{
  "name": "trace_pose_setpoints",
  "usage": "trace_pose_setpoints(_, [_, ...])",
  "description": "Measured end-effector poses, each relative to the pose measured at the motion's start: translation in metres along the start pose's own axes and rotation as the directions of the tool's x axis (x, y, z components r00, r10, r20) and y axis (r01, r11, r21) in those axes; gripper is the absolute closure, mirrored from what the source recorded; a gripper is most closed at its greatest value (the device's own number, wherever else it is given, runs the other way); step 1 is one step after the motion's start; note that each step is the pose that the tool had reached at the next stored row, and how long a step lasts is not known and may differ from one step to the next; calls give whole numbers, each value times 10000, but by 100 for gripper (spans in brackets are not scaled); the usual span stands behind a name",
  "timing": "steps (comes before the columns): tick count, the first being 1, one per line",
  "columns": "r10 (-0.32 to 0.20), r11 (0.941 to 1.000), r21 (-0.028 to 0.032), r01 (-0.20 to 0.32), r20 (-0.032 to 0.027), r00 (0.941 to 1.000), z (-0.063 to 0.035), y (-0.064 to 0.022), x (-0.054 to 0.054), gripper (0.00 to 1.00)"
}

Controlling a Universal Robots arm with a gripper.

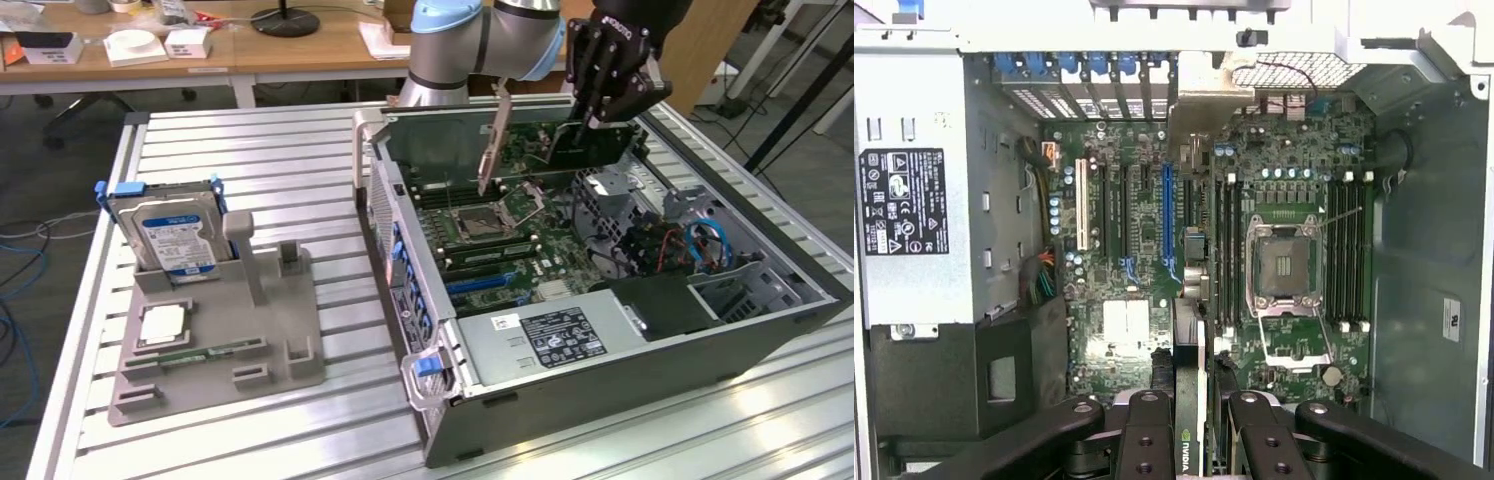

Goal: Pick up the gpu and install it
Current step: 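Insert the gpu into the slot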

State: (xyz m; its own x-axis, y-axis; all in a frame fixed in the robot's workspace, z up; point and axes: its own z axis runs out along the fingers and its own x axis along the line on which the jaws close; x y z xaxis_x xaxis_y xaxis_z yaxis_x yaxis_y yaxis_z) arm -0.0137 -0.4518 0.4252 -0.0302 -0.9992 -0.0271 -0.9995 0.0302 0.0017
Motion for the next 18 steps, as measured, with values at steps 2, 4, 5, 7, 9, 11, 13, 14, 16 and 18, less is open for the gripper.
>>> trace_pose_setpoints(2, [-96,10000,-3,96,0,10000,0,0,0,74])
trace_pose_setpoints(4, [-194,9998,-5,194,0,9998,0,0,0,74])
trace_pose_setpoints(5, [-240,9997,-6,240,-1,9997,0,0,0,74])
trace_pose_setpoints(7, [-330,9995,-9,330,-1,9995,0,0,0,74])
trace_pose_setpoints(9, [-415,9991,-11,415,-1,9991,0,0,0,74])
trace_pose_setpoints(11, [-500,9987,-13,500,-1,9987,0,0,0,74])
trace_pose_setpoints(13, [-577,9983,-15,577,0,9983,0,0,0,74])
trace_pose_setpoints(14, [-613,9981,-16,613,0,9981,0,0,0,74])
trace_pose_setpoints(16, [-683,9977,-18,683,-1,9977,0,0,0,74])
trace_pose_setpoints(18, [-755,9971,-21,755,0,9971,0,0,0,74])
